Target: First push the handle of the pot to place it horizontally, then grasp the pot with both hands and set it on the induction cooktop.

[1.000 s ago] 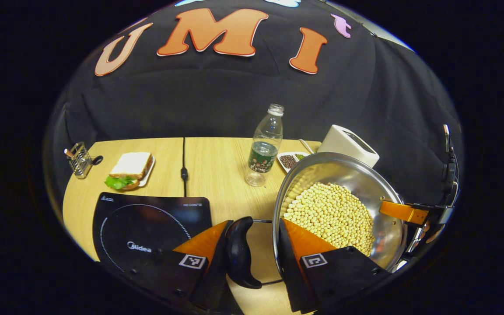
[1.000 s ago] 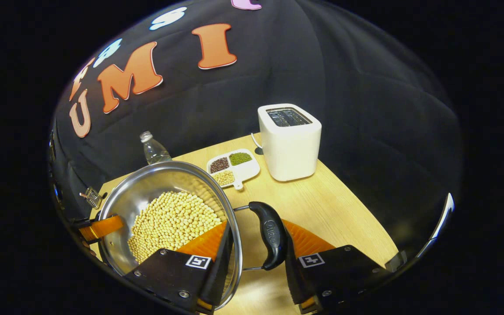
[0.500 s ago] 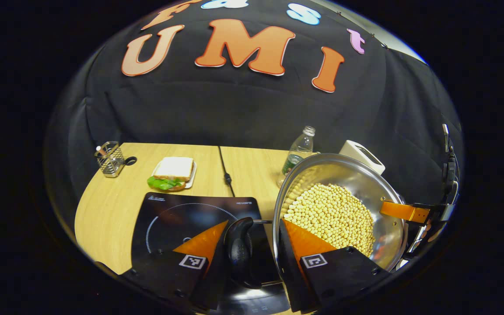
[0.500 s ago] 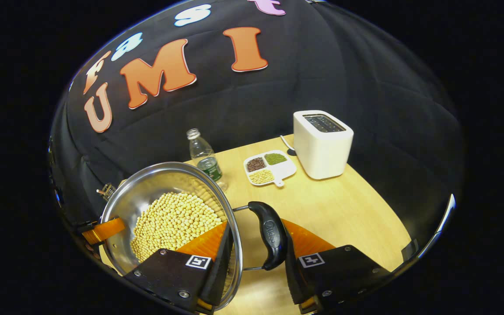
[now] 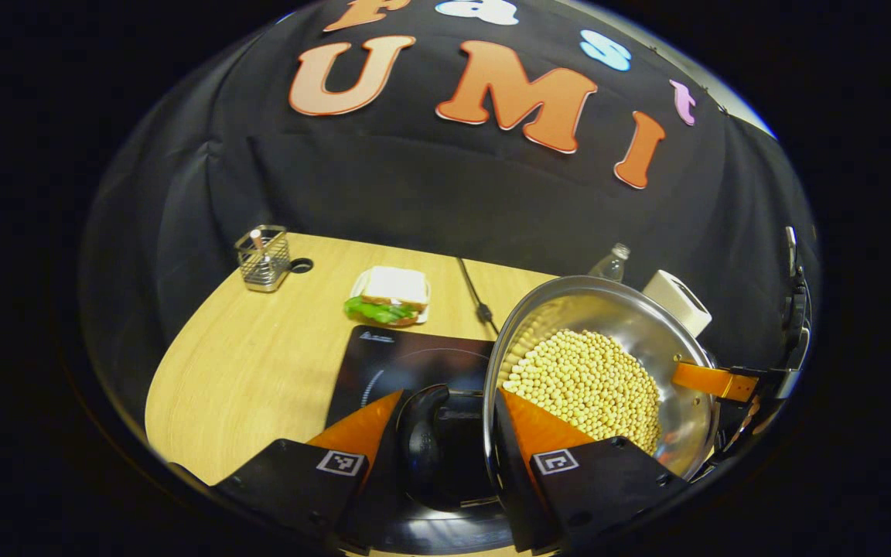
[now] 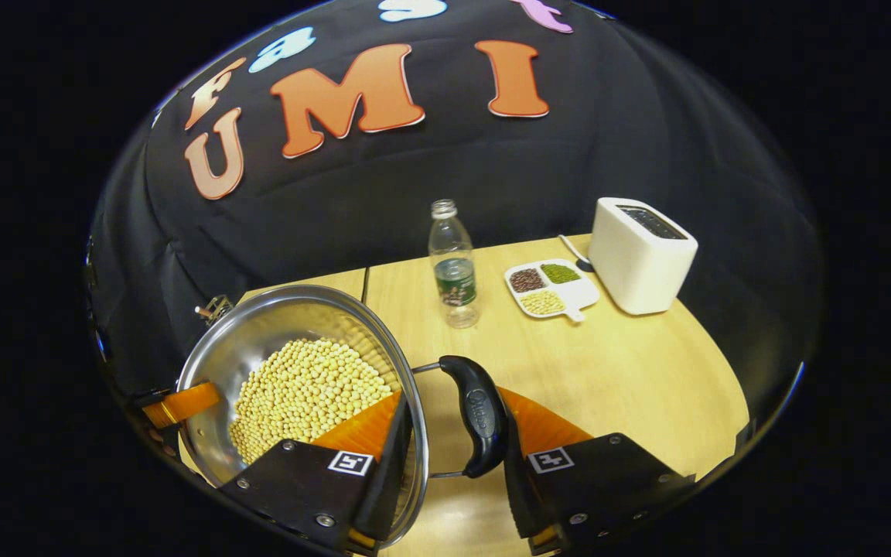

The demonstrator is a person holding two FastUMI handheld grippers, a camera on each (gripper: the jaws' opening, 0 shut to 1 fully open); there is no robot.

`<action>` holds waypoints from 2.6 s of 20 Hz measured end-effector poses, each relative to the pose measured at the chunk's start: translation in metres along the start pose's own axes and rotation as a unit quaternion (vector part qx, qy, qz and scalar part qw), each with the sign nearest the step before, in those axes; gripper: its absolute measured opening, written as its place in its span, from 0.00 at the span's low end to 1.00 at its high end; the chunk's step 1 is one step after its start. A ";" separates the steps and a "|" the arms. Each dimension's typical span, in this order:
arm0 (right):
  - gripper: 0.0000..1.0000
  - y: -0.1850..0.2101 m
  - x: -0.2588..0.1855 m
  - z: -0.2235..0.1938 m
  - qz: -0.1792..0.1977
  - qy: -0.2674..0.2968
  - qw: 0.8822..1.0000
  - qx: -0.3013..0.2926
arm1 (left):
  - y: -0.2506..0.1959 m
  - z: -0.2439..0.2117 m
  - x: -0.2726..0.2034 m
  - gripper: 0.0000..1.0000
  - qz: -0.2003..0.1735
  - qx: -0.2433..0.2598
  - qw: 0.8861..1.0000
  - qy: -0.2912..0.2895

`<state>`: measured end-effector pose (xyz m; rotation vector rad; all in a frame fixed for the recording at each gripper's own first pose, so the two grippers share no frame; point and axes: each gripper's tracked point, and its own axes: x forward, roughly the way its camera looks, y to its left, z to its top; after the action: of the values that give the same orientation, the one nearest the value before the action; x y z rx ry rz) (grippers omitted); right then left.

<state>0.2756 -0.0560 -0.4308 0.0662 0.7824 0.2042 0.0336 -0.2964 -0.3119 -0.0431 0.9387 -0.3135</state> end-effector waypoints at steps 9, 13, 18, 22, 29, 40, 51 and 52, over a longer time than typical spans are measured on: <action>0.58 -0.001 0.012 0.006 0.013 0.035 0.999 -0.019 | 0.023 -0.012 0.015 0.65 0.027 -0.021 0.999 0.024; 0.58 0.001 0.011 0.006 0.009 0.044 0.999 -0.023 | 0.025 -0.018 0.022 0.65 0.024 -0.036 0.998 0.036; 0.58 0.003 0.011 0.005 0.010 0.056 0.998 -0.013 | 0.024 -0.019 0.024 0.65 0.023 -0.039 0.998 0.047; 0.59 0.002 0.014 0.002 0.009 0.058 0.998 -0.020 | 0.022 -0.021 0.026 0.63 0.025 -0.036 0.997 0.060; 0.71 0.008 -0.003 0.025 0.028 0.009 0.999 -0.029 | 0.029 0.007 0.013 0.83 0.045 -0.020 0.999 0.016; 0.94 -0.054 -0.186 0.145 -0.002 -0.205 0.975 -0.089 | 0.003 0.166 -0.197 0.98 0.081 0.024 0.966 -0.243; 0.93 -0.174 -0.372 0.202 -0.072 -0.332 0.937 -0.083 | -0.008 0.243 -0.404 0.96 0.063 0.002 0.912 -0.406; 0.93 -0.178 -0.383 0.203 -0.069 -0.337 0.936 -0.076 | -0.011 0.243 -0.408 0.96 0.059 0.005 0.911 -0.408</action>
<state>0.1824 -0.3056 -0.0456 -0.0654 0.0815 0.0945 0.0005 -0.2152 0.1550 -0.0993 0.1045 -0.1587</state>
